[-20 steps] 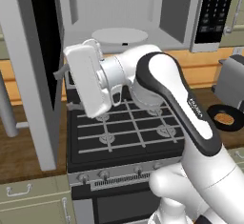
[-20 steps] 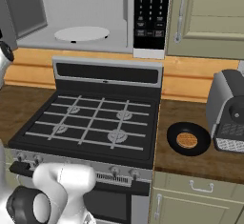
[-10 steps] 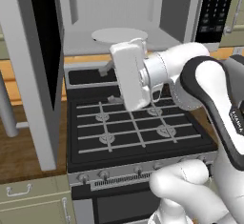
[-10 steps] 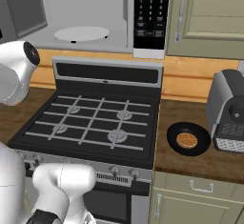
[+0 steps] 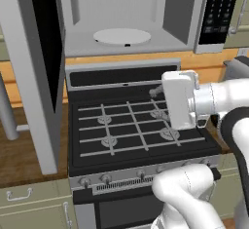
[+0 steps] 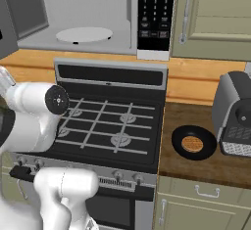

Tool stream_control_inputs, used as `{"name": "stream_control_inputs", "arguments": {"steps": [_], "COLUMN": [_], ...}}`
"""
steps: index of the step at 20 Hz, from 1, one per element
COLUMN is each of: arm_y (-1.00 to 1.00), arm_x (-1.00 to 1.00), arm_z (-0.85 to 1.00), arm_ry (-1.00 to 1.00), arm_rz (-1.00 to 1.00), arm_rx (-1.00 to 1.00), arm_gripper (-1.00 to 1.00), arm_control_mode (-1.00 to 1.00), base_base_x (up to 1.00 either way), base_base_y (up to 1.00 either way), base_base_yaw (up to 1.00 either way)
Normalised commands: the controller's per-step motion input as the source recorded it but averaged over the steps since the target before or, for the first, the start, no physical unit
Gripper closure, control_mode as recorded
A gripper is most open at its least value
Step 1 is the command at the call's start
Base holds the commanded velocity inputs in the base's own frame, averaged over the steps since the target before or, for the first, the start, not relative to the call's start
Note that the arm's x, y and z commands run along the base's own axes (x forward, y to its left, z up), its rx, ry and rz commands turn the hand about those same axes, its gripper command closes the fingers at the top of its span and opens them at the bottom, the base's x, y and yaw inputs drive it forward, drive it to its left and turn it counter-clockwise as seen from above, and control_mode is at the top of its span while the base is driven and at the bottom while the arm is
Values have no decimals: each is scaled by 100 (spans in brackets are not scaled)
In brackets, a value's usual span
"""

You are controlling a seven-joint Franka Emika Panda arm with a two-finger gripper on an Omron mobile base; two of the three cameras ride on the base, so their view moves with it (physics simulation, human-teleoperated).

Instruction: Open the microwave, place the bowl with waffle inside the microwave, then close the microwave door and turn it on.

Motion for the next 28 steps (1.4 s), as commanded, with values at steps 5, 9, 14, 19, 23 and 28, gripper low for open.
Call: {"name": "stream_control_inputs", "arguments": {"steps": [5, 9, 14, 19, 23, 28], "arm_y": [-100, -100, -100, -100, -100, -100], "arm_x": [25, 51, 33, 33, 32, 30], "arm_z": [-34, -14, -59, -43, -37, -42], "arm_ry": [-2, 0, 0, 0, 1, 5], "arm_rz": [-48, -46, -46, -45, -40, -33], "arm_rx": [0, 0, 0, 0, 0, 0], "arm_gripper": [-100, -100, -100, -100, -100, -100], "arm_control_mode": [-100, -100, -100, -100, -100, -100], "base_base_x": [0, 0, 0, 0, 0, 0], "base_base_y": [0, 0, 0, 0, 0, 0], "base_base_yaw": [0, 0, 0, 0, 0, 0]}}
